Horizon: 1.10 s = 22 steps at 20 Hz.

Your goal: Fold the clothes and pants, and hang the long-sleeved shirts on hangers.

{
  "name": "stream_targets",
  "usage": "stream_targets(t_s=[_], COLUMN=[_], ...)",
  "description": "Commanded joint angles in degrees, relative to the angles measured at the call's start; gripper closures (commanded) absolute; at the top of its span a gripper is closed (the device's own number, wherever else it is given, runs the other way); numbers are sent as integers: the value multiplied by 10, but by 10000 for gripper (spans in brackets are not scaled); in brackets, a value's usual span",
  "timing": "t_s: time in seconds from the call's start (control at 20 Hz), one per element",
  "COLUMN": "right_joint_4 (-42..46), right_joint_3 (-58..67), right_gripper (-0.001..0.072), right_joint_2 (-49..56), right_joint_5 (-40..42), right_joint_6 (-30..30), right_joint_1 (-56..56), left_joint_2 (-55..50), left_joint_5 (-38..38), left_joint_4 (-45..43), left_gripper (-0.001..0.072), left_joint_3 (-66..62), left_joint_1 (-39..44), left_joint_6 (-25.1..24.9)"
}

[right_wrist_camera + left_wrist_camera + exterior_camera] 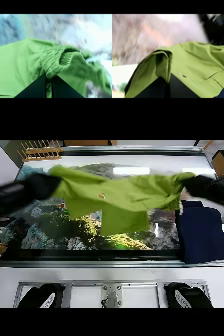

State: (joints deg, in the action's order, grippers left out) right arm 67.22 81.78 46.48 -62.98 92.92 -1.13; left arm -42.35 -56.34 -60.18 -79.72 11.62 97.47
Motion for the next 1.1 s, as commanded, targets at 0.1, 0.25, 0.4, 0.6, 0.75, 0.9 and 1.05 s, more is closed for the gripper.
stream_targets(t_s=[0.1,0.25,0.4,0.6,0.75,0.9,1.05], right_joint_4=[-64,-71,-77,-129,-135,-133,-128], right_joint_3=[186,186,186,178,127,56,28], right_gripper=[684,684,684,684,684,684,684], right_joint_2=[-31,-63,-76,-52,-14,56,165], right_joint_5=[-39,-51,-92,-209,-236,-234,-182], right_joint_6=[16,64,130,186,201,194,142], right_joint_1=[1,1,1,1,1,1,0], left_joint_2=[41,34,-7,-97,-170,-267,-381], left_joint_5=[30,44,38,11,-1,0,6], left_joint_4=[-2,-2,-1,-52,-127,-56,49], left_gripper=[702,702,702,702,702,702,702], left_joint_3=[-187,-246,-319,-398,-361,-295,-273], left_joint_1=[36,56,70,71,40,-24,-51], left_joint_6=[-1,4,12,17,68,77,15])
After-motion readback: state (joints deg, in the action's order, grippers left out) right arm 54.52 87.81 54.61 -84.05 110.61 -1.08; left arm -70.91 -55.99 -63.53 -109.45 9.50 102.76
